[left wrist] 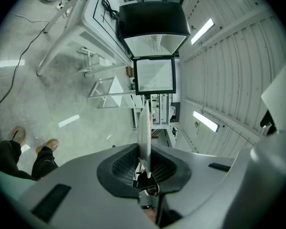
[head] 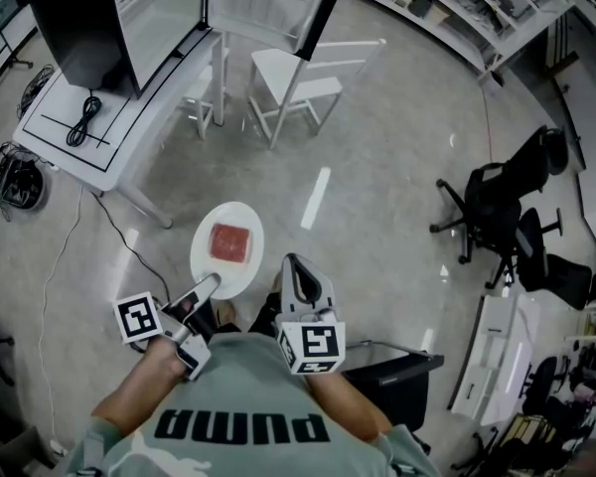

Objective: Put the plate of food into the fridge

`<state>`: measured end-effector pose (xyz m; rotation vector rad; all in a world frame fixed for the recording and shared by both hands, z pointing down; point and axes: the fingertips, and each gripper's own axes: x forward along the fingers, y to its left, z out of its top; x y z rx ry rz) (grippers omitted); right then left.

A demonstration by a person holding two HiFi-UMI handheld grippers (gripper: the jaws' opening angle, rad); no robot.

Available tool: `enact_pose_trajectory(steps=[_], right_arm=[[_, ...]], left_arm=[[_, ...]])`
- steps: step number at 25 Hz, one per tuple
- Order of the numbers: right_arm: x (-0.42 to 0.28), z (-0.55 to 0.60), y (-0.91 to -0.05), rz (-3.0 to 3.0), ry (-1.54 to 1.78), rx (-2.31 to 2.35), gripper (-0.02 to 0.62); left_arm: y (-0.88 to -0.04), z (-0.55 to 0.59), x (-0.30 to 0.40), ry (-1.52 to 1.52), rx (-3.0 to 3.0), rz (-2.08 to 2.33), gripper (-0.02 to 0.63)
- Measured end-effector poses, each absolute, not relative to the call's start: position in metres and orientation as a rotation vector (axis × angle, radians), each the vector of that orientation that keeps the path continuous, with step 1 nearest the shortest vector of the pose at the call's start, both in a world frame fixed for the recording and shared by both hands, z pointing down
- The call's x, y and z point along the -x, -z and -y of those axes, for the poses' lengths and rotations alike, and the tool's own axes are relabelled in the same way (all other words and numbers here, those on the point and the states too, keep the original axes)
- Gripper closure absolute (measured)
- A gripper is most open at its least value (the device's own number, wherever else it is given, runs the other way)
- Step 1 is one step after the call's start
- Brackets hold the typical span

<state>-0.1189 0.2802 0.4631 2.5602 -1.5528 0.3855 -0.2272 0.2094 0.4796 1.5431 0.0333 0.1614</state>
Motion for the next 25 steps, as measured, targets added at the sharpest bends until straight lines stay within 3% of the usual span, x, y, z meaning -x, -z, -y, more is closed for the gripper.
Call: enact_pose_trajectory(steps=[25], right_arm=[[0.079, -0.277, -0.467, 1.536, -0.416, -2.569, 0.591]], left_arm=[[-0.484, -0.202, 0.185, -0.179, -1.533, -0.026, 0.557]])
